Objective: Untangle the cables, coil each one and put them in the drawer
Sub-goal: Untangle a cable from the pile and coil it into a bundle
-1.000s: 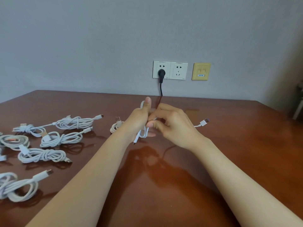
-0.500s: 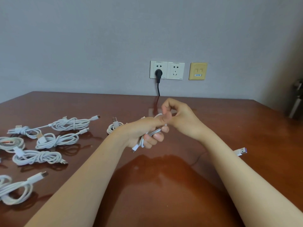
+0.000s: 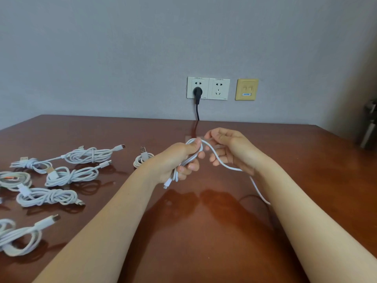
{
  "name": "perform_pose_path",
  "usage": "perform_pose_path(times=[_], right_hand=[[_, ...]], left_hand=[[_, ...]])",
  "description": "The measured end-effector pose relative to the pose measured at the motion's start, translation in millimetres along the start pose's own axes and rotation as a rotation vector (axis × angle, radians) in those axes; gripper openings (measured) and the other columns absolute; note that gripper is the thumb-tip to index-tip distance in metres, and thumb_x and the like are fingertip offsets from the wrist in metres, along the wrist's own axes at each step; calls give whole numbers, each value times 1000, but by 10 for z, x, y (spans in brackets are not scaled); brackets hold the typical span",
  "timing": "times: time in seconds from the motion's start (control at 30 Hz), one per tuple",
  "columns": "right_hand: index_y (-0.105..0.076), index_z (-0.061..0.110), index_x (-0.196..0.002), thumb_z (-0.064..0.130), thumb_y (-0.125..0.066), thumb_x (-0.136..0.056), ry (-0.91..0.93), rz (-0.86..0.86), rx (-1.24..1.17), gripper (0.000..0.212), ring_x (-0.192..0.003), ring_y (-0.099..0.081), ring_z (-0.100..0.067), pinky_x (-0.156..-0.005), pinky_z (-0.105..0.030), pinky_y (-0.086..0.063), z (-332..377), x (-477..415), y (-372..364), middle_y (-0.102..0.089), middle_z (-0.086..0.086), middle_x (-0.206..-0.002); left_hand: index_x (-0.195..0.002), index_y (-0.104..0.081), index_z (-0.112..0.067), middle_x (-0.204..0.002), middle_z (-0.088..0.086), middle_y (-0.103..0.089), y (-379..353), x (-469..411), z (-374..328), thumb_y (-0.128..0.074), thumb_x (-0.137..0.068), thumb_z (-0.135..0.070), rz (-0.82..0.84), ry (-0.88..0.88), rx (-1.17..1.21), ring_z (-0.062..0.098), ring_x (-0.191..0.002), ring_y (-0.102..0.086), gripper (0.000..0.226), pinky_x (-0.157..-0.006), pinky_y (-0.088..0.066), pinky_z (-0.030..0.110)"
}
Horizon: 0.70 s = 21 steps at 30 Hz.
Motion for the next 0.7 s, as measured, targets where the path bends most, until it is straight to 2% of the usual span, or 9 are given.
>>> perform_pose_path(times=[0.13,0.2,0.3,0.4,0.47,0.53,0.57,0.63,0.7], right_hand=[[-56,8,-95,5,-47,-95,-57,65,33,9,-61,-68,-18,-58,-24,-56,-31,32,-71,-66,-7,-71],[-56,6,-97,4,-51,-94,-58,79,127,6,-63,-69,-18,-59,-24,-56,-33,47,-98,-68,-8,-71],[-57,4,-99,12,-53,-94,-36,40,374,10,-52,-64,-17,-51,-24,-53,-33,47,-137,-67,-8,-70],[-60,9,-100,19,-53,-94,24,18,610,14,-38,-50,-13,-42,-20,-44,12,50,-195,-66,-4,-62],[-61,15,-103,18,-51,-93,56,64,748,14,-35,-44,-7,-44,-14,-39,19,58,-279,-63,0,-56],[-58,19,-109,16,-46,-95,104,87,852,19,-41,-48,-1,-49,-10,-36,28,59,-356,-58,5,-54],[-57,19,-111,17,-44,-95,137,74,904,21,-49,-50,-1,-56,-13,-39,40,52,-374,-54,7,-56],[-58,19,-112,22,-44,-96,186,60,1000,22,-60,-49,-9,-65,-27,-41,71,63,-410,-49,9,-61],[-61,21,-96,25,-47,-95,205,111,1075,14,-58,-44,-10,-58,-28,-35,79,100,-472,-46,9,-60]], left_hand=[[-68,-44,-18,-40,-6,-38,107,-34,8,-30,-97,-51,-124,10,45,4,-27,-22,46,-32,-19,12],[-67,-44,-18,-40,-6,-39,152,-52,10,-31,-97,-51,-190,12,37,6,-28,-24,47,-33,-21,12],[-71,-49,-16,-37,-6,-43,219,-64,9,-35,-97,-49,-321,-15,-50,8,-28,-28,44,-40,-25,16],[-80,-55,-16,-35,-7,-46,282,-69,1,-37,-98,-44,-429,-66,-102,8,-26,-33,38,-44,-28,20],[-92,-60,-13,-35,-7,-46,321,-72,-13,-37,-99,-42,-461,-98,-56,8,-25,-34,37,-44,-28,20],[-93,-65,-14,-36,-8,-43,342,-79,-26,-36,-99,-40,-453,-126,43,8,-27,-32,39,-39,-27,16],[-87,-66,-14,-37,-8,-40,344,-78,-23,-36,-100,-40,-438,-127,106,8,-28,-30,41,-37,-26,15],[-77,-62,-16,-37,-8,-36,340,-66,-19,-37,-100,-41,-420,-108,217,8,-28,-29,42,-35,-24,13],[-73,-56,-15,-35,-8,-34,354,-50,-11,-37,-99,-42,-438,-85,230,8,-28,-29,42,-38,-24,15]])
Point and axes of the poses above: each hand's wrist, its own x-axis away from the middle knuckle, its own y-axis out of the back of the hand, z = x × y, the point moved 7 cm from there along -x, towards the middle knuckle
